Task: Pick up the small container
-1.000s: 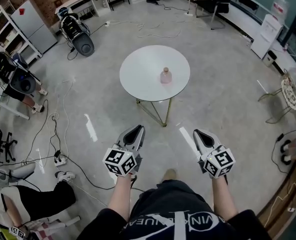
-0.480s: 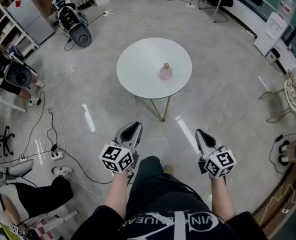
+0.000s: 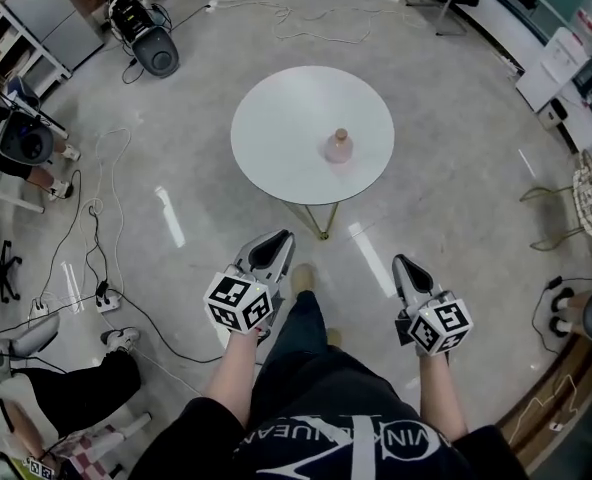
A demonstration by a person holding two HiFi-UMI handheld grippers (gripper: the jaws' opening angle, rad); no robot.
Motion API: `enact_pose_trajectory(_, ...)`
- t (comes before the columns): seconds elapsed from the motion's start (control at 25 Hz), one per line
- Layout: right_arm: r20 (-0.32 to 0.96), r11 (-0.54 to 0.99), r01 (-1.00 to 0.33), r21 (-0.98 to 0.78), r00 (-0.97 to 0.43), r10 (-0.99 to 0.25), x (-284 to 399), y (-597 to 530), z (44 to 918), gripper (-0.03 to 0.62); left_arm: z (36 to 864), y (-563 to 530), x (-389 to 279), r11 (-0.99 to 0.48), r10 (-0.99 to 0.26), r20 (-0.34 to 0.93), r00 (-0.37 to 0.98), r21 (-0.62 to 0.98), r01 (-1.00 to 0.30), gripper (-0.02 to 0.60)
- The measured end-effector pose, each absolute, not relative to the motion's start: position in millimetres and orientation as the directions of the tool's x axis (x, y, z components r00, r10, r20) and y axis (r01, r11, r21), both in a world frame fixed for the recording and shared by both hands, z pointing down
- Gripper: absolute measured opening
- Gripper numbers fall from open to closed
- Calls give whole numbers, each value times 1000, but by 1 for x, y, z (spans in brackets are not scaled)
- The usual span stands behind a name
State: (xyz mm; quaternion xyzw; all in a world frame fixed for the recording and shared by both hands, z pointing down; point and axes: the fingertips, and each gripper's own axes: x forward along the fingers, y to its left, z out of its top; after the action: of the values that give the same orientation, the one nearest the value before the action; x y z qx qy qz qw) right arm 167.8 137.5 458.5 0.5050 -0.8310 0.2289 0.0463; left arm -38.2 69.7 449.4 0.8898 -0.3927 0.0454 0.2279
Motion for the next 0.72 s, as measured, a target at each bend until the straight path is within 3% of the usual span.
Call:
enact_pose_trajectory(0.24,302,410,-855,-317,-501,-811,157,81,454,7,455,23,-38,-609,-654,265,709,371,-701,38)
enact_pose_trajectory(0.72,354,432,-846,-313,-526,-774,124,-17,480,8,479,-49,-3,-759,-485,298,822,322,-565,40)
